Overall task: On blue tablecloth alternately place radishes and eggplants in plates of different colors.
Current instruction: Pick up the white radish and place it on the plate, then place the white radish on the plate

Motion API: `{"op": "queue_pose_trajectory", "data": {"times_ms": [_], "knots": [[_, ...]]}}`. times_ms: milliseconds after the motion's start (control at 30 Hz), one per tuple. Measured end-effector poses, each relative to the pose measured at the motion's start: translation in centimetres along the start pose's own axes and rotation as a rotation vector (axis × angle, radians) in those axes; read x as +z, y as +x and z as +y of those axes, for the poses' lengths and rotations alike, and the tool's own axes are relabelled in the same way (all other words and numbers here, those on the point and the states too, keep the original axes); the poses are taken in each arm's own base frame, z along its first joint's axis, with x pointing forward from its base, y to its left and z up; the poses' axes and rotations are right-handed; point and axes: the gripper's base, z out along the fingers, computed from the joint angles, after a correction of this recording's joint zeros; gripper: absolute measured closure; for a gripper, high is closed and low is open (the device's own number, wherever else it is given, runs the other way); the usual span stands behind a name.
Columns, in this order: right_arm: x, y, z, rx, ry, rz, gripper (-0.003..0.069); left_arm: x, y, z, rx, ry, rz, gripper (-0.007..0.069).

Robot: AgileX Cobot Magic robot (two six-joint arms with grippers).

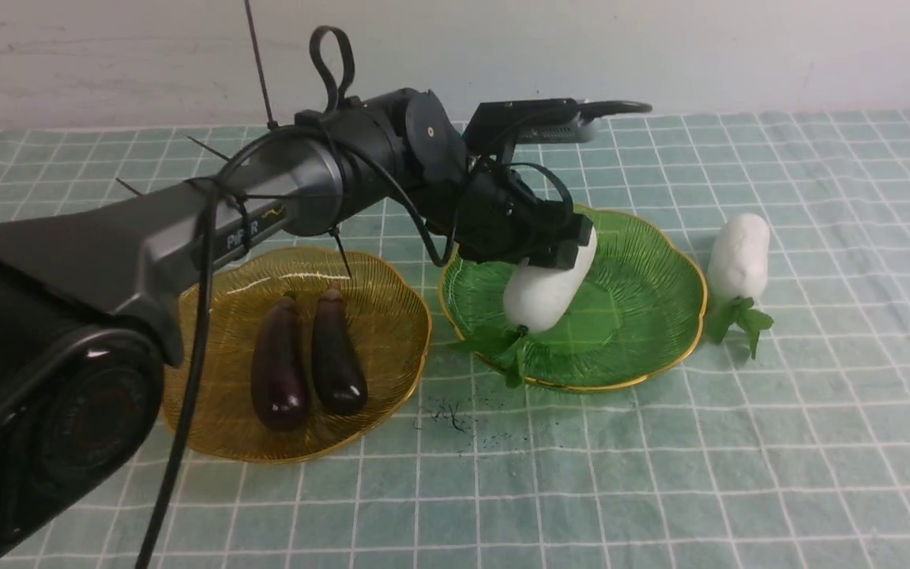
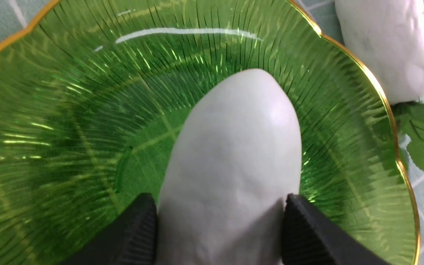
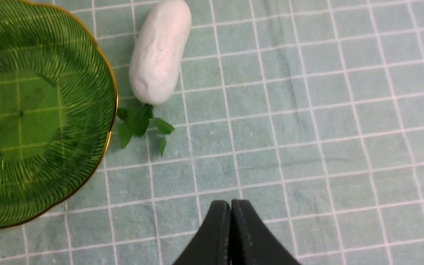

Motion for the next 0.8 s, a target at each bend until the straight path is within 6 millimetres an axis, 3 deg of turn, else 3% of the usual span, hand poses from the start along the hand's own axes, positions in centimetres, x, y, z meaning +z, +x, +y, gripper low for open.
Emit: {"op": "queue_pose_trajectory", "data": {"times_ms": [300, 400, 467, 567, 633, 667, 733, 800], "knots": [[6.0, -1.1, 0.0, 0.039, -0.085, 0.090, 0.0617, -0.6, -0.2, 1.0, 0.022, -0.032, 0.033, 0.0104], [9.3, -1.6, 0.3, 0.062, -0.116, 0.102, 0.0466, -3.6, -1.2, 1.9, 0.012, -0.040, 0.047, 0.0089], [10.7, -2.2, 0.5, 0.081, -0.133, 0.093, 0.0361, -6.7, -2.3, 1.7, 0.022, -0.042, 0.035, 0.0152], [12.5, -3.4, 0.8, 0.100, -0.153, 0.075, 0.0216, -11.0, -3.2, 1.2, 0.053, -0.060, 0.035, 0.0319], [13.9, -4.1, 0.9, 0.110, -0.162, 0.074, 0.0153, -12.8, -3.5, 0.9, 0.078, -0.078, 0.029, 0.0407], [15.0, -5.0, 1.0, 0.117, -0.171, 0.061, 0.0080, -15.6, -3.8, 0.3, 0.118, -0.111, 0.007, 0.0529], [16.9, -5.8, 1.2, 0.129, -0.182, 0.062, 0.0009, -18.9, -3.9, -0.3, 0.163, -0.169, -0.005, 0.0598], [18.1, -6.3, 1.3, 0.135, -0.187, 0.065, -0.0008, -20.9, -3.8, -0.8, 0.174, -0.197, -0.010, 0.0617]]}}
